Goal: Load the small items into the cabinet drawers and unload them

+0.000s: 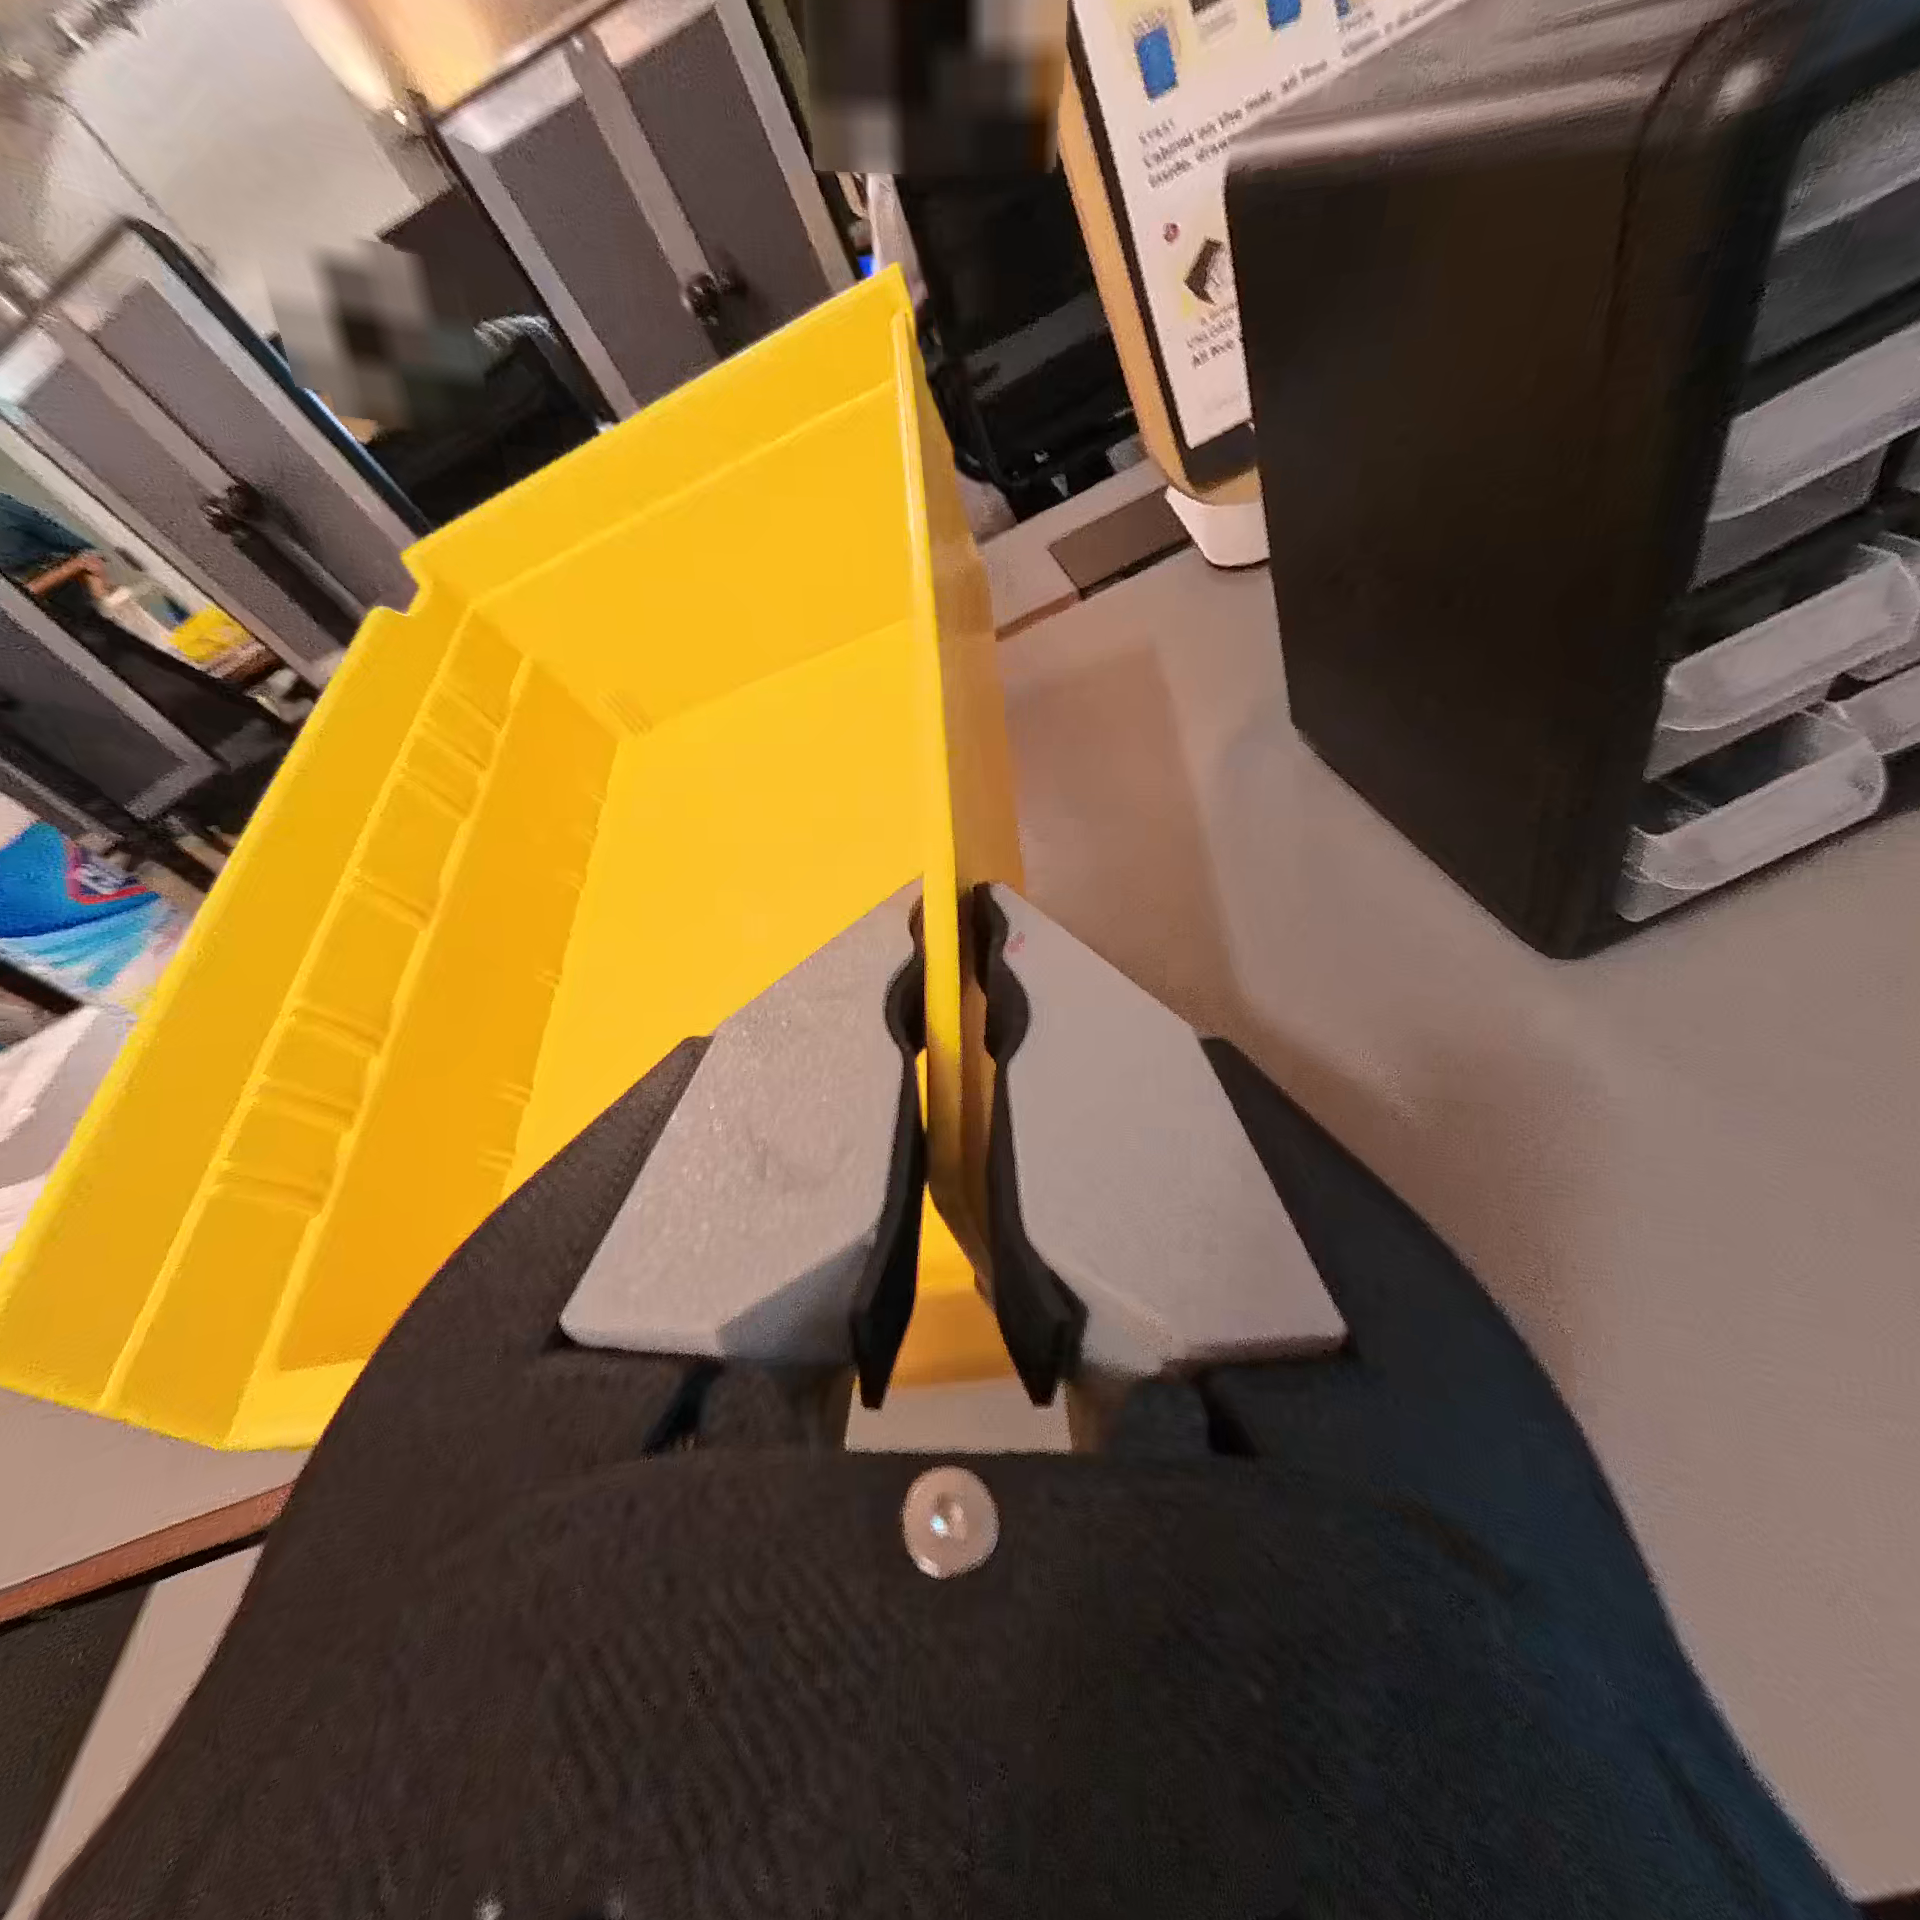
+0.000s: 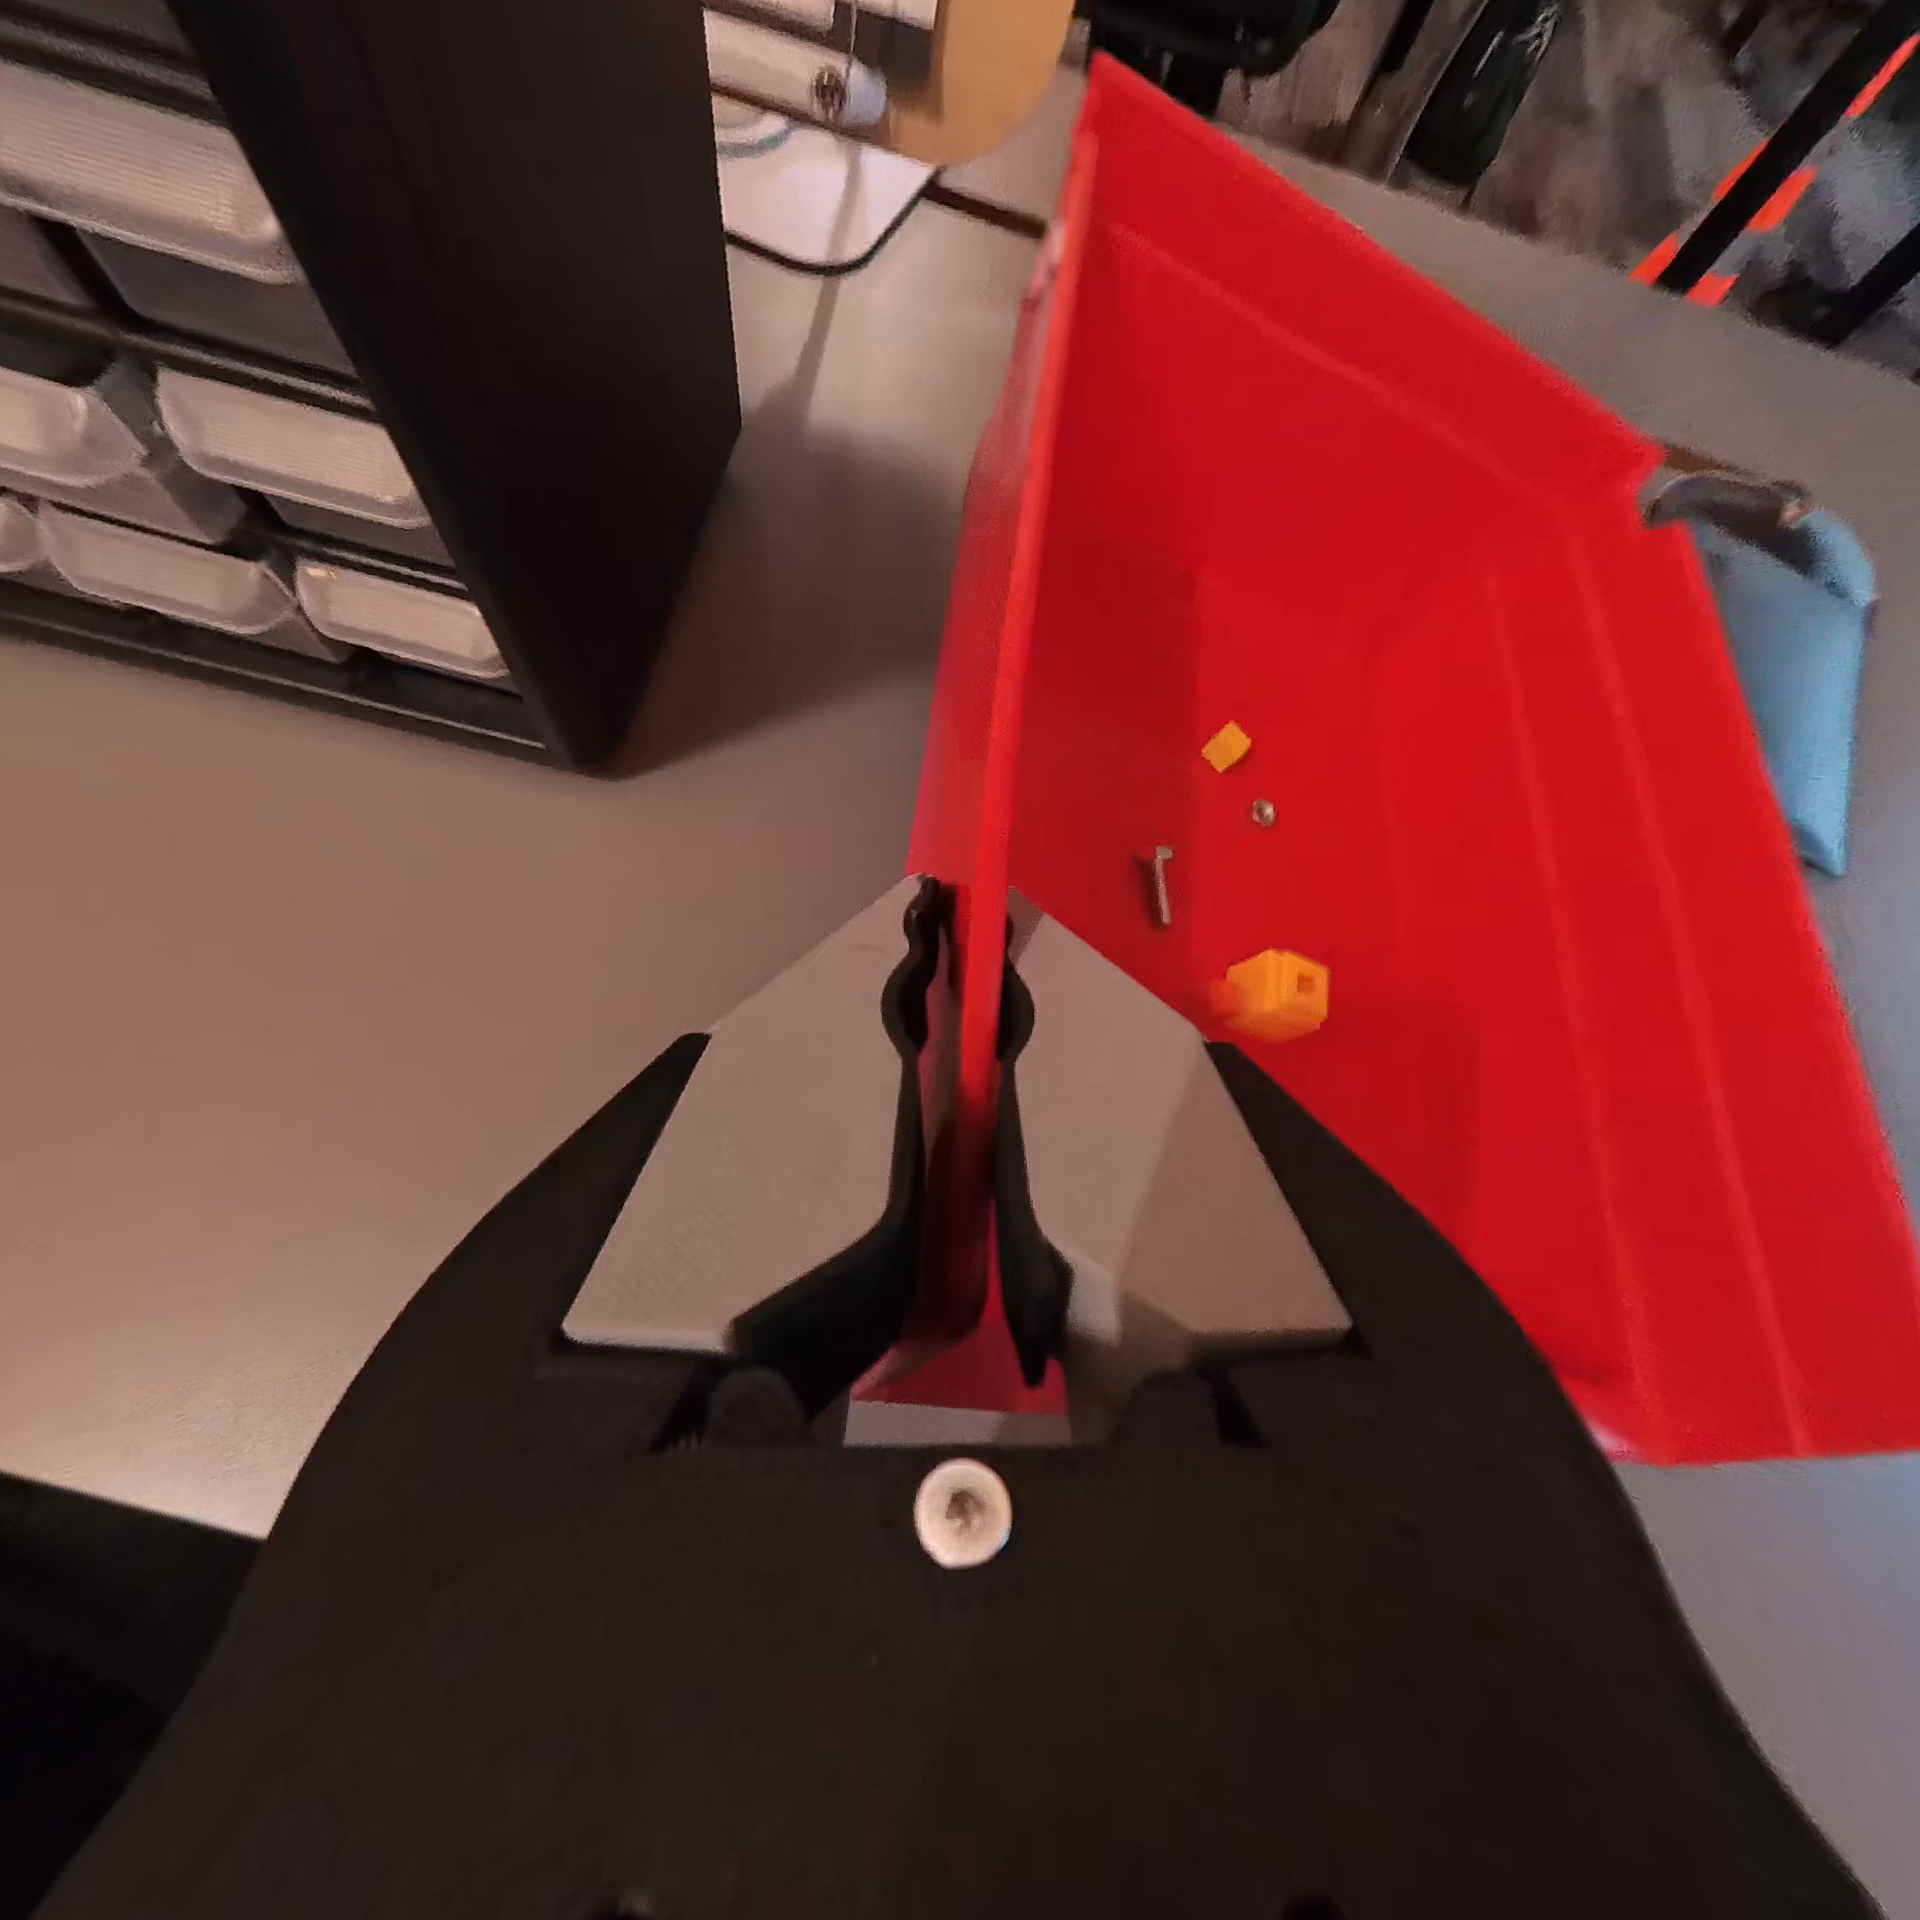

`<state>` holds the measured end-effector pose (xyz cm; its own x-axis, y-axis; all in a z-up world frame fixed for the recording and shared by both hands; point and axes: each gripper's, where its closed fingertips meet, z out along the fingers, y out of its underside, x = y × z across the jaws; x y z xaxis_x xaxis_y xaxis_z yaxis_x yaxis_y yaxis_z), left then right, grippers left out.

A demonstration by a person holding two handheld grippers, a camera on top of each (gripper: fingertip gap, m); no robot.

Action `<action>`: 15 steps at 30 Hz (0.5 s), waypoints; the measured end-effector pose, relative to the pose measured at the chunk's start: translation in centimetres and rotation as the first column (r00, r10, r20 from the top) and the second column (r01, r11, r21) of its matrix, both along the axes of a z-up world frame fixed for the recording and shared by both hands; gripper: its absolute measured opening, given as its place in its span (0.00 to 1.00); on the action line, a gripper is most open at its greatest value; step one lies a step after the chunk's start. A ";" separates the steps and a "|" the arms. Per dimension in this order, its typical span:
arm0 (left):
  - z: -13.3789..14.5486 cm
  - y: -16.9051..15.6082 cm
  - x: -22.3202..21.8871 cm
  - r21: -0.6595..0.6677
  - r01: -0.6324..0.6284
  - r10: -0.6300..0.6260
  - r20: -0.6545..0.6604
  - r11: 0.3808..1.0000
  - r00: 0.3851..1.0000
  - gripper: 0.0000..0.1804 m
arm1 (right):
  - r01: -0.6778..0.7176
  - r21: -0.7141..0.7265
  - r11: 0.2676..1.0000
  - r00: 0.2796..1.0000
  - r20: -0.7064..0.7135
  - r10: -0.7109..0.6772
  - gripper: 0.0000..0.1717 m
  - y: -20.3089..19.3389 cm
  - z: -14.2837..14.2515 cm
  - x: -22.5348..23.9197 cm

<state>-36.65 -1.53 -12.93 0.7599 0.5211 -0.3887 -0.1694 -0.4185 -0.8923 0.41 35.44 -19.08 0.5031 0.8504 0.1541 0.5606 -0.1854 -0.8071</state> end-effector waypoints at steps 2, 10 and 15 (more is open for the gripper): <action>0.9 -0.9 0.0 -0.003 -0.014 0.014 -0.031 1.000 0.999 0.02 | 0.029 0.029 0.999 1.000 0.009 -0.030 0.02 -0.1 1.0 0.8; 2.9 -3.1 0.2 0.016 -0.036 0.037 -0.066 0.999 0.997 0.02 | 0.040 0.178 0.983 0.998 0.048 -0.050 0.01 -0.5 3.6 1.8; 3.3 -3.6 0.1 0.017 -0.046 0.047 -0.059 0.999 0.997 0.02 | -0.032 0.240 0.970 0.994 0.112 0.005 0.02 -1.1 6.5 1.7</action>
<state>-36.50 -5.13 -9.68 0.7103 0.5618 -0.4242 -0.2029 -0.4136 -0.8875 2.14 34.31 -12.59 0.4563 0.7902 0.4091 0.6495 0.0185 -0.7602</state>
